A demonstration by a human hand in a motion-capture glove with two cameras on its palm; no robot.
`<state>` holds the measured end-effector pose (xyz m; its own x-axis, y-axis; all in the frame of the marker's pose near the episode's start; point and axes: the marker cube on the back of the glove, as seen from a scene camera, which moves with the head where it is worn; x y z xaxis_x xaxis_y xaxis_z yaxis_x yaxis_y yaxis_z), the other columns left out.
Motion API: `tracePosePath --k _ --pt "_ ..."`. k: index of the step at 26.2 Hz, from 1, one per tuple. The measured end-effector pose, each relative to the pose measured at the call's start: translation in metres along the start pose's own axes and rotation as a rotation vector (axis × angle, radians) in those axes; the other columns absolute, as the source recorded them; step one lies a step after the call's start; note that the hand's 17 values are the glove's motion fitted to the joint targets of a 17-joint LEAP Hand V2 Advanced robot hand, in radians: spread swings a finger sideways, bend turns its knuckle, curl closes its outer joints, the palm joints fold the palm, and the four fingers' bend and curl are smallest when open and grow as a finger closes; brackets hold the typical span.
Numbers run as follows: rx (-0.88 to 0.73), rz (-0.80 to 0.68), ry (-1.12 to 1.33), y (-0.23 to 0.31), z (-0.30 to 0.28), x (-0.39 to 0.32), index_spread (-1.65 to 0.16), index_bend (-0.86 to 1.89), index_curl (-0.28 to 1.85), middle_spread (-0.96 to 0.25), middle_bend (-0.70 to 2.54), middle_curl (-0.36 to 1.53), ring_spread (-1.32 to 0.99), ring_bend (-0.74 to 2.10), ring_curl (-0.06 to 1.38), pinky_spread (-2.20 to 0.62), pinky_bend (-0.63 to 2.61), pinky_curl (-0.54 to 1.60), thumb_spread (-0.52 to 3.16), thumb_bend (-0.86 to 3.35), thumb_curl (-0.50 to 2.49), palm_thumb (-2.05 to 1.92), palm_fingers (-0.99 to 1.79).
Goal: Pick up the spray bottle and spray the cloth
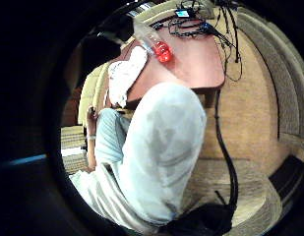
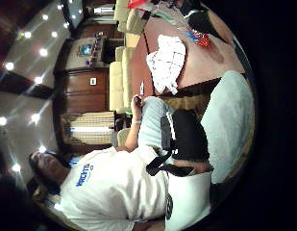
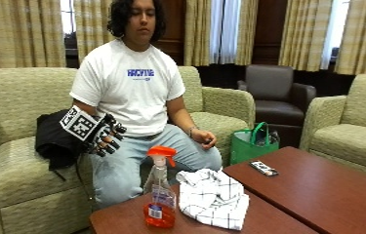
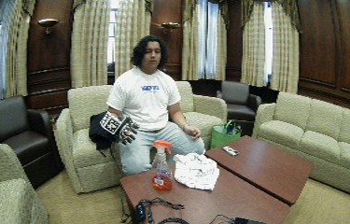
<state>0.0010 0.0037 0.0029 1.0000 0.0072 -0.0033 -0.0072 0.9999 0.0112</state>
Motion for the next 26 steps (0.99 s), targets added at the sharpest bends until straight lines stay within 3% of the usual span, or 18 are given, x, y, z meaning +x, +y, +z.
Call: tracePosePath --k 10,26 --pt "0.005 -0.004 0.012 0.000 0.000 0.003 -0.34 0.17 0.19 -0.11 0.27 0.18 -0.05 0.35 0.20 0.18 0.33 0.19 0.86 0.31 0.18 0.55 0.58" --pt "-0.024 -0.048 0.081 -0.064 0.006 0.004 -0.38 0.15 0.25 -0.13 0.24 0.28 -0.07 0.34 0.26 0.21 0.30 0.25 1.11 0.21 0.26 0.59 0.57"
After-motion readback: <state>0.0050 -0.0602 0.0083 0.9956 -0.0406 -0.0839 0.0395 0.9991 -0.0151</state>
